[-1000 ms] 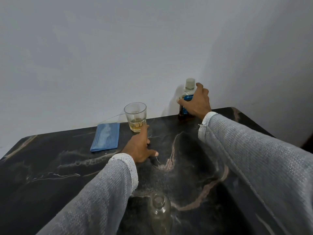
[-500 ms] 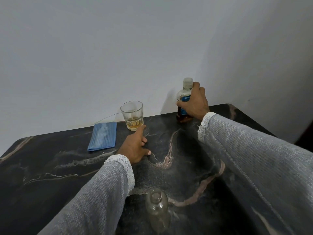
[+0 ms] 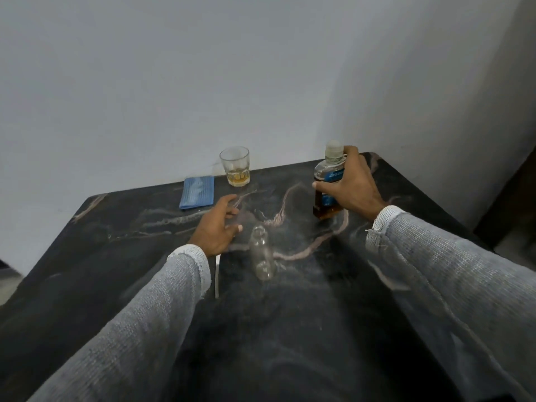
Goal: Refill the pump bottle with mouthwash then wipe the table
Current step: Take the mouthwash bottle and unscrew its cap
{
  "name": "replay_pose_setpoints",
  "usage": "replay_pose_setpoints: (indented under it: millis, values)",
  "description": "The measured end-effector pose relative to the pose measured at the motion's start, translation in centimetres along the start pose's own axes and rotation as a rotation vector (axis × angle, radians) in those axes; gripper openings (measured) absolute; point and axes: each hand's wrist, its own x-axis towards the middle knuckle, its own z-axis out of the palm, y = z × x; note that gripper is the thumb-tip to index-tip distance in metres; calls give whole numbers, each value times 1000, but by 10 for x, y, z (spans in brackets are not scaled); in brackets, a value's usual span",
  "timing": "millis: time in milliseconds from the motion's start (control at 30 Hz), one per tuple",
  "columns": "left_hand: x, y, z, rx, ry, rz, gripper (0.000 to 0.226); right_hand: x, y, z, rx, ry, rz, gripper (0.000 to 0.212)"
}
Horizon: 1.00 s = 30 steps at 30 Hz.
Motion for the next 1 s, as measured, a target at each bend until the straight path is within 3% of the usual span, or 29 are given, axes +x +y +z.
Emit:
replay_pose_setpoints:
  millis: [300,433,800,1000]
  values:
    - [-94,10,15,-138,240,-89,36,-88,-15,-34,50,-33,-4,85]
    - [-125,20,34,-211,256,-100,29,-116,-18,-33,74,-49,-2,87]
    - [-148,56,89,-321,47,-54,58,-151,-30,-18,53,-37,-105,88]
    - [-127,75,112,-376,65,-34,62,-156,-28,-11,29,-21,-134,87]
